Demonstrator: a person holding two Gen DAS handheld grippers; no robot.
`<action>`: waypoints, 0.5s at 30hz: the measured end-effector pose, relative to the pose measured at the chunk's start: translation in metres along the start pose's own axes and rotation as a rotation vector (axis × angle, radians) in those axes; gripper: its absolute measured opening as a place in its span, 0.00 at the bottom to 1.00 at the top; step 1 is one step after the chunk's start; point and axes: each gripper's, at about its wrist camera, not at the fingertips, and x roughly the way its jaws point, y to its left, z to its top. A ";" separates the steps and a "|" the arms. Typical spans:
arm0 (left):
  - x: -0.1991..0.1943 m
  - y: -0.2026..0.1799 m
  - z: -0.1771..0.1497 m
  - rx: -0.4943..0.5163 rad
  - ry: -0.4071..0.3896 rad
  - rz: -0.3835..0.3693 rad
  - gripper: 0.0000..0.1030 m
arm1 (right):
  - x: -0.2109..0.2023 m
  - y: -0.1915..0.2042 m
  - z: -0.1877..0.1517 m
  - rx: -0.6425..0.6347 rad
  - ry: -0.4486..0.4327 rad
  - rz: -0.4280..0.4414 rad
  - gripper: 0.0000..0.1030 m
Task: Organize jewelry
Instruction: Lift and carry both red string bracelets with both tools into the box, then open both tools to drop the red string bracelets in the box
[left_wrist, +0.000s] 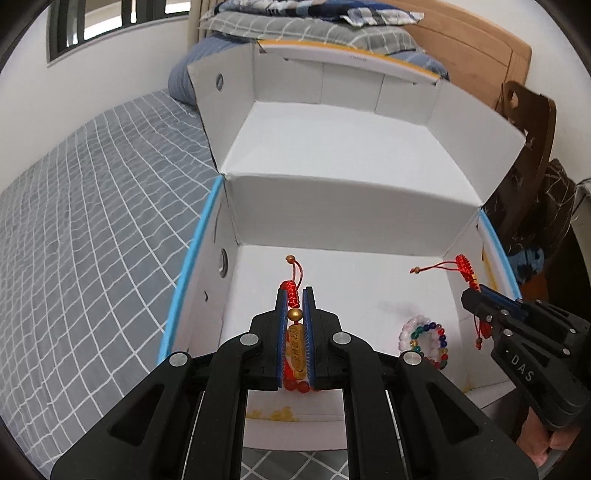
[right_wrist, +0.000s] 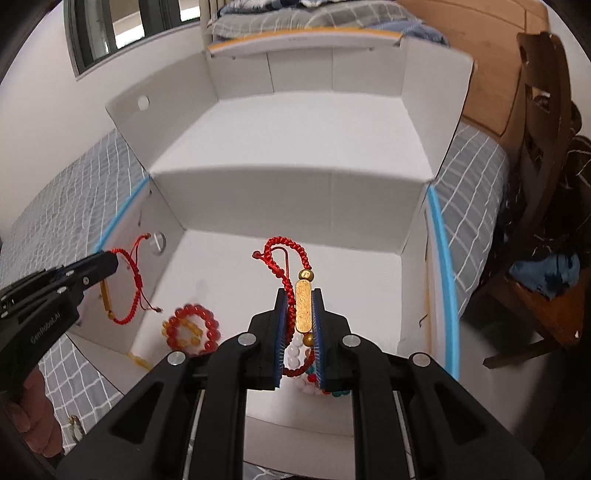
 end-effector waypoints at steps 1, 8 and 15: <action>0.003 -0.001 -0.001 0.005 0.005 0.004 0.08 | 0.003 0.000 -0.001 0.002 0.007 0.000 0.12; 0.024 -0.002 -0.002 0.009 0.049 0.009 0.08 | 0.018 0.001 -0.006 0.011 0.041 0.006 0.12; 0.042 -0.002 -0.006 0.009 0.081 0.010 0.08 | 0.033 0.000 -0.009 0.022 0.078 -0.003 0.12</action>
